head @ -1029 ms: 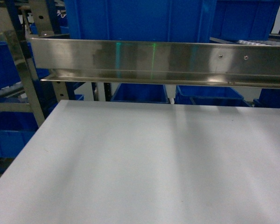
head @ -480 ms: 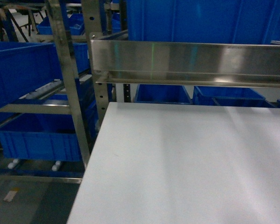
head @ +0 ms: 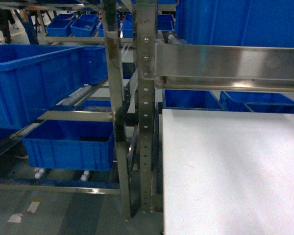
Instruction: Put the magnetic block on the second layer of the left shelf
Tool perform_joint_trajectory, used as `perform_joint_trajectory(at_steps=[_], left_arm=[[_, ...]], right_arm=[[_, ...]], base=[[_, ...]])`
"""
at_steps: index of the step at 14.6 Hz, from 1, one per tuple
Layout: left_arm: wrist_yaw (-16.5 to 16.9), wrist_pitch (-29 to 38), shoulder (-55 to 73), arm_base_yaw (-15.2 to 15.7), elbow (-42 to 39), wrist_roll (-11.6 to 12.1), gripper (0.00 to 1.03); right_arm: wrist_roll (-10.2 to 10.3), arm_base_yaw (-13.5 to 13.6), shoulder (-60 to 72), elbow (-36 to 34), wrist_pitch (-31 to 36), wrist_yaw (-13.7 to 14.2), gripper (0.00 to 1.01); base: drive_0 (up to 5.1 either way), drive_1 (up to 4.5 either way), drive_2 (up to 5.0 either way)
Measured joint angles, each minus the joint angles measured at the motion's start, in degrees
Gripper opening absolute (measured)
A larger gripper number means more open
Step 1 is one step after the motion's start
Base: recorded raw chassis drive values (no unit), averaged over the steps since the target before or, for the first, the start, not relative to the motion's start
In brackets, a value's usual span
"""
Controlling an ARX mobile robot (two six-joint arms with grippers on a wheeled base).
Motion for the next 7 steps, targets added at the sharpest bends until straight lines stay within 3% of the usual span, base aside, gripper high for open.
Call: perform_joint_trajectory(at_steps=[7], left_arm=[[0.02, 0.04, 0.00, 0.00, 0.00, 0.00, 0.98]], right_arm=[[0.00, 0.02, 0.00, 0.00, -0.04, -0.02, 0.33]], base=[[-5.0, 2.50, 2.5]])
